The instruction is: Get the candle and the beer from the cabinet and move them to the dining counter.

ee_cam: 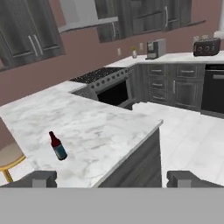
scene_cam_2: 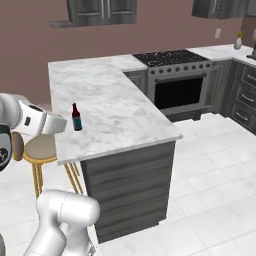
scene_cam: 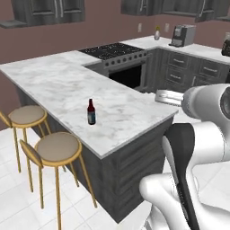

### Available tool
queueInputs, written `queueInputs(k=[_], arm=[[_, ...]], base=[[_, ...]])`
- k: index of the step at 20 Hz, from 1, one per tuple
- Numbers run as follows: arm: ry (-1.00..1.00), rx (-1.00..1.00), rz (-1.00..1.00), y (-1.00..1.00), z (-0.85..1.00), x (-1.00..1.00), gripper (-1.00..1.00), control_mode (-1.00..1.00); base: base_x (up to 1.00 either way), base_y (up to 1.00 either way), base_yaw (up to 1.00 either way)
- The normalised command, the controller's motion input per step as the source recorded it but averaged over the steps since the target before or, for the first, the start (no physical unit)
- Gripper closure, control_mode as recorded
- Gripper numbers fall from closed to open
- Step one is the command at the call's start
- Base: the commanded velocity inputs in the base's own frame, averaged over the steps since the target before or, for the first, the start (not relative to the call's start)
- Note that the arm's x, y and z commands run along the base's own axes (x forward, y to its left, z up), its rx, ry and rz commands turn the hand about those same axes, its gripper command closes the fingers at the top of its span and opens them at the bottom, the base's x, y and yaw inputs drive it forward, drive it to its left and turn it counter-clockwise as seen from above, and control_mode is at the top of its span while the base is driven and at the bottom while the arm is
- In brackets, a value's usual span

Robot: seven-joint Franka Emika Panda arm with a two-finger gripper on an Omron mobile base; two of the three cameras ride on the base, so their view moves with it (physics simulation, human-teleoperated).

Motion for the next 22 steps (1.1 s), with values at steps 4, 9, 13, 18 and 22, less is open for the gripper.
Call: queueInputs(k=[4,9,13,18,22], arm=[[0.0,0.0,0.0,0.0,0.0,0.0,-1.0,1.0],[0.0,0.0,0.0,0.0,0.0,0.0,-1.0,1.0],[0.0,0.0,0.0,0.0,0.0,0.0,-1.0,1.0],[0.0,0.0,0.0,0.0,0.0,0.0,-1.0,1.0],[0.0,0.0,0.0,0.0,0.0,0.0,-1.0,1.0]], base=[[0.11,-0.59,-0.24],[0.37,-0.62,-0.2],[0.43,-0.82,-0.1],[0.41,-0.86,-0.02],[0.42,-0.84,0.0]])
